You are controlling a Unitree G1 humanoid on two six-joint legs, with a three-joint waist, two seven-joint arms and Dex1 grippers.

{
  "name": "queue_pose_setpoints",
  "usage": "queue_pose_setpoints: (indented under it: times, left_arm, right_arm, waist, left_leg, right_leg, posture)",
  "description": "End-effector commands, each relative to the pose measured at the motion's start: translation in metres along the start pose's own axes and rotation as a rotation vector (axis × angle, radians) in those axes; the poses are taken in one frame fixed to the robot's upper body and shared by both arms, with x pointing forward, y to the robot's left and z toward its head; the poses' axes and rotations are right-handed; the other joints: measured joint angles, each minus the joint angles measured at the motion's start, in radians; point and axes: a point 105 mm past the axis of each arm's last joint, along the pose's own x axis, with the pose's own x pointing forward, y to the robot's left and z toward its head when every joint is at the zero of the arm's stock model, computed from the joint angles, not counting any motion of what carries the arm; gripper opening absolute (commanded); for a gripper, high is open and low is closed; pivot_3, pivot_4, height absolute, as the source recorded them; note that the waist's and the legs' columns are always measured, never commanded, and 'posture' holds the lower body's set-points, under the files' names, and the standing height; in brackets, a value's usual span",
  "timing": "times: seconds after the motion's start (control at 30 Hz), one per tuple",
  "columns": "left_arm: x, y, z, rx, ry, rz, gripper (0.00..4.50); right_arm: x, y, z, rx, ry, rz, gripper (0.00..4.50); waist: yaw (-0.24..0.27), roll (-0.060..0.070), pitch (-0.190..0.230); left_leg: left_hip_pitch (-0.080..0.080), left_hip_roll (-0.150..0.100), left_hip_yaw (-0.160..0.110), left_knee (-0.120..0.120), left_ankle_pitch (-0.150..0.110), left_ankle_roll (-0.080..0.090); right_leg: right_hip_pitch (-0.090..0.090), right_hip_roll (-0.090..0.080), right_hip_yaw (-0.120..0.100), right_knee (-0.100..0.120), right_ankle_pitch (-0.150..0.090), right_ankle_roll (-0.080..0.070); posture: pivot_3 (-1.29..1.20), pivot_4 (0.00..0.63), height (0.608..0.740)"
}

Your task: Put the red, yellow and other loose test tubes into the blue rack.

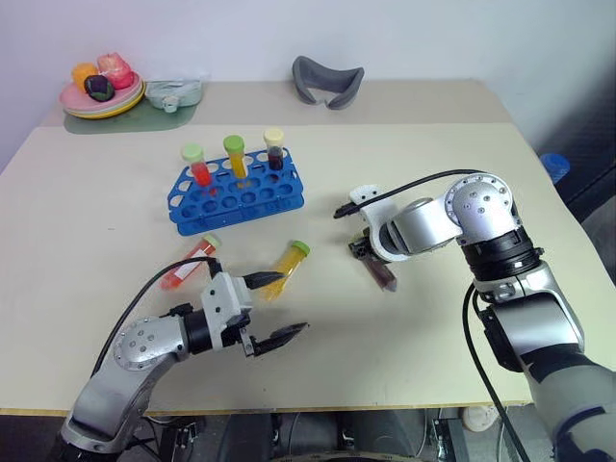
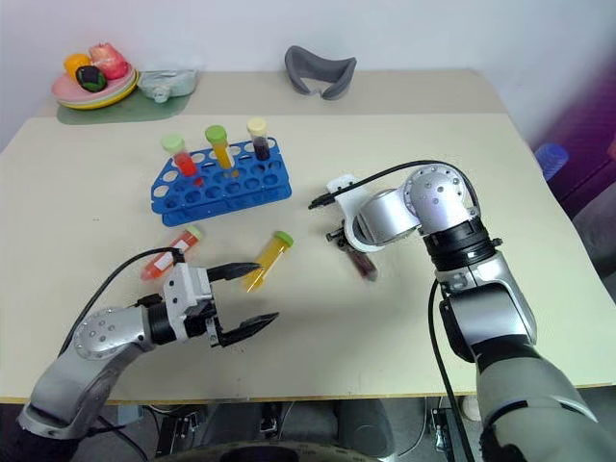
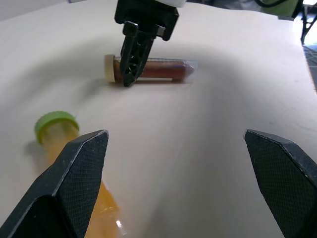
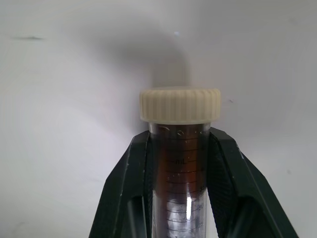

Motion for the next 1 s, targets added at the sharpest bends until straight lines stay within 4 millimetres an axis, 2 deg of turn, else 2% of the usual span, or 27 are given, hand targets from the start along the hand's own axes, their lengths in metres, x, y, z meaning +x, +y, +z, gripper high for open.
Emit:
queue_pose_setpoints:
  times: [0.03, 0.07, 0.13, 0.33, 0.47, 0.6, 0.73, 1.0]
  left_arm:
    - [-0.025, 0.039, 0.015, -0.015, -0.086, 0.245, 4.50]
    - [-0.030, 0.045, 0.016, -0.023, -0.098, 0.283, 4.50]
    - [-0.036, 0.054, 0.017, -0.041, -0.120, 0.340, 4.50]
    - [-0.044, 0.071, 0.012, -0.034, -0.132, 0.469, 4.50]
    - [-0.049, 0.084, 0.010, -0.004, -0.140, 0.582, 4.50]
    - [-0.053, 0.094, 0.010, 0.007, -0.163, 0.677, 4.50]
    - [-0.053, 0.093, 0.008, 0.012, -0.170, 0.705, 4.50]
    - [-0.048, 0.093, 0.022, 0.020, -0.205, 0.734, 4.50]
  right_arm:
    - [-0.057, 0.020, 0.076, -0.085, -0.561, 0.100, 0.86]
    - [-0.072, 0.029, 0.089, -0.178, -0.721, 0.125, 0.86]
    - [-0.085, 0.043, 0.099, -0.380, -0.898, 0.162, 0.86]
    - [-0.068, 0.049, 0.128, -0.209, -1.152, 0.286, 0.86]
    - [-0.050, 0.057, 0.141, -0.157, -1.240, 0.274, 0.86]
    - [-0.037, 0.054, 0.149, -0.031, -1.328, 0.253, 0.86]
    - [-0.025, 0.052, 0.151, 0.023, -1.352, 0.245, 0.86]
    - [-0.014, 0.056, 0.153, 0.056, -1.378, 0.256, 0.86]
  waist:
    - [0.003, 0.002, 0.001]
    - [0.004, 0.002, 0.001]
    - [0.007, 0.001, 0.001]
    - [0.000, -0.001, 0.000]
    - [0.003, -0.001, 0.000]
    - [0.001, -0.001, 0.000]
    - [0.001, -0.001, 0.000]
    - [-0.009, -0.001, 0.000]
  left_leg:
    - [-0.001, 0.000, 0.000, 0.000, 0.000, 0.000]
    - [-0.001, 0.000, 0.000, 0.000, 0.000, 0.000]
    - [-0.002, 0.000, -0.001, -0.001, 0.000, 0.001]
    - [0.001, 0.000, 0.001, 0.000, 0.000, 0.000]
    - [0.001, -0.001, 0.001, 0.000, 0.004, -0.007]
    - [0.001, -0.001, 0.001, 0.000, 0.004, -0.007]
    - [0.001, -0.001, 0.001, 0.000, 0.004, -0.007]
    - [0.001, 0.000, 0.001, 0.000, 0.005, -0.008]
  right_leg:
    - [-0.001, 0.000, 0.000, 0.000, 0.000, 0.000]
    - [-0.001, 0.000, 0.000, 0.000, 0.000, 0.000]
    - [-0.002, 0.001, 0.000, -0.001, 0.000, 0.000]
    - [0.001, 0.000, 0.000, -0.001, 0.000, 0.001]
    - [0.001, 0.000, 0.000, 0.000, 0.000, 0.001]
    - [0.001, 0.000, -0.001, 0.000, 0.000, 0.001]
    - [0.001, 0.000, -0.001, 0.000, 0.000, 0.001]
    - [0.001, 0.000, -0.001, 0.001, 0.000, 0.001]
  posture:
    - [0.00, 0.150, 0.735]
    - [0.00, 0.150, 0.735]
    - [0.00, 0.150, 0.735]
    - [0.00, 0.150, 0.735]
    - [0.00, 0.150, 0.735]
    - [0.00, 0.150, 0.735]
    - [0.00, 0.150, 0.735]
    - [0.00, 0.150, 0.735]
